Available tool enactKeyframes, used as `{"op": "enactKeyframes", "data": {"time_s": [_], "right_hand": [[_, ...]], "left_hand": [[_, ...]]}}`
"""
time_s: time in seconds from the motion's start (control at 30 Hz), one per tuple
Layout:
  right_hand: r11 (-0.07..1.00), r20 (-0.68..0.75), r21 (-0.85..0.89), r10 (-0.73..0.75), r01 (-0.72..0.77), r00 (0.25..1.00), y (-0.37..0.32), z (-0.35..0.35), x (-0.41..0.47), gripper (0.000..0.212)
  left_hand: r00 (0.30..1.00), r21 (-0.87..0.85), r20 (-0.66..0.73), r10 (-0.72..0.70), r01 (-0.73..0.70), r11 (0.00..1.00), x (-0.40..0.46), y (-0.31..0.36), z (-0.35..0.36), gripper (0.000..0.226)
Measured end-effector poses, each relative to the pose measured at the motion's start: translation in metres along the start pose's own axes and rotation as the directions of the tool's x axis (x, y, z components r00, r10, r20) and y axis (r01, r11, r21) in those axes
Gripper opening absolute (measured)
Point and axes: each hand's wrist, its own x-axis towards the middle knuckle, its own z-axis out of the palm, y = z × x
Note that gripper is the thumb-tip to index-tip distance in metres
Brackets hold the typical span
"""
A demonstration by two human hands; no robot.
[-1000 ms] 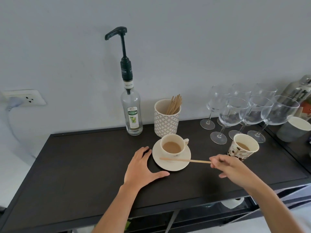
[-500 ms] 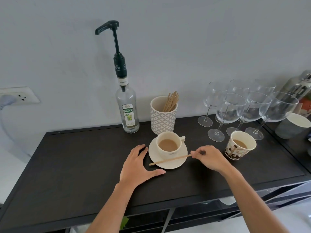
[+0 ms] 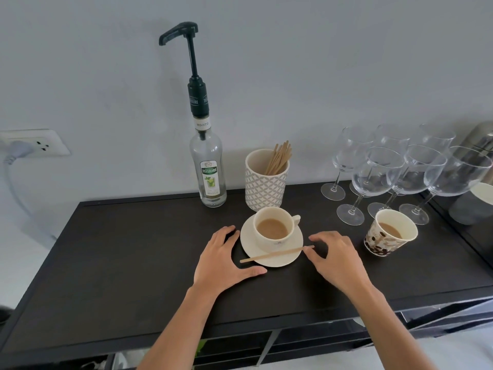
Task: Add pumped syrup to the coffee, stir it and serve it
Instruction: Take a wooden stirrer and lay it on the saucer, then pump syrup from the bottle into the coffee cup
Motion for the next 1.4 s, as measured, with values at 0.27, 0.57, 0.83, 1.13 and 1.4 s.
{"op": "enactKeyframes", "data": {"time_s": [0.27, 0.57, 0.83, 1.13, 1.4], "right_hand": [[0.907, -0.016, -0.279, -0.333, 0.316, 0.943, 0.002, 0.037, -0.034, 0.048], [0.894, 0.000, -0.337, -0.312, 0.294, 0.950, -0.005, 0.044, -0.036, 0.053], [0.995, 0.021, -0.002, -0.105, 0.105, 0.994, -0.004, 0.011, -0.003, 0.116], [0.982, 0.286, 0.117, -0.178, 0.150, 0.941, -0.017, -0.012, 0.025, 0.148], [0.964, 0.269, 0.187, -0.237, 0.190, 0.934, -0.020, 0.004, 0.030, 0.151]], "left_hand": [[1.000, 0.006, 0.004, -0.008, 0.008, 1.000, 0.001, 0.000, -0.001, 0.125], [1.000, -0.001, 0.017, -0.009, 0.009, 1.000, 0.000, 0.002, -0.003, 0.125], [0.999, -0.081, 0.037, -0.019, 0.021, 0.997, -0.002, 0.004, -0.004, 0.125], [0.991, -0.206, 0.101, -0.089, 0.109, 0.973, 0.007, 0.023, -0.010, 0.133], [0.987, -0.191, 0.090, -0.130, 0.145, 0.971, 0.002, 0.020, -0.014, 0.136]]}}
